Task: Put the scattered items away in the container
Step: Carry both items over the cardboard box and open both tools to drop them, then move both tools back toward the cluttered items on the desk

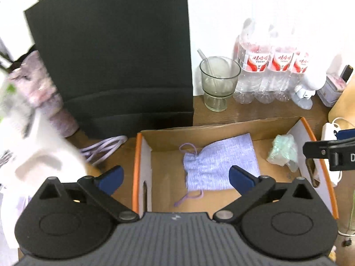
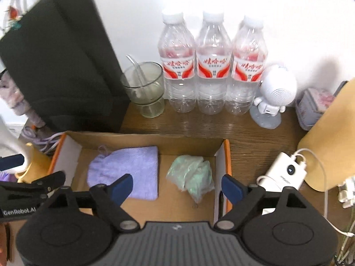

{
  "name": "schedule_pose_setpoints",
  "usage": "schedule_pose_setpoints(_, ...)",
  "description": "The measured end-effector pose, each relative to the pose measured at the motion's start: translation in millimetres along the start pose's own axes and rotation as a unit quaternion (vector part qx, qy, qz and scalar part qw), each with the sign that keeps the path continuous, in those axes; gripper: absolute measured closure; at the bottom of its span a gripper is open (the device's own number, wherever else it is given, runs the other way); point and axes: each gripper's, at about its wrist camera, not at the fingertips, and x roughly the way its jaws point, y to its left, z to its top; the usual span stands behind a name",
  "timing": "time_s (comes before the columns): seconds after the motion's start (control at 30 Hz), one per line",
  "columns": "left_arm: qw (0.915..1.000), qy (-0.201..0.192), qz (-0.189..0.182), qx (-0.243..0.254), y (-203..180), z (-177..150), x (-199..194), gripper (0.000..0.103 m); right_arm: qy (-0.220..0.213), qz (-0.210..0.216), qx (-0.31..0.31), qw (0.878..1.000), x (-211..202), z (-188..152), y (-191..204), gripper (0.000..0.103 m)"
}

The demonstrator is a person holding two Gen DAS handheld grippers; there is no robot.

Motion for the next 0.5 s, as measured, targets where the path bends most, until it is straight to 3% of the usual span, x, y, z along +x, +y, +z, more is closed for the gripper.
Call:
schedule_pose_setpoints(0.3, 0.9985, -0.044, 0.004, -0.033, 6.9, -42.0, -55.1, 0.0, -0.068, 0.024, -0.02, 0.997, -73.9, -44.5, 20.0, 0.015)
schedule_pose_setpoints(0.5, 0.993, -0.115, 0.009, -0.025, 1.1, -89.3, -91.0, 0.0, -0.11, 0.029, -0.048, 0.992, -100.4, -93.3, 29.7, 0.015)
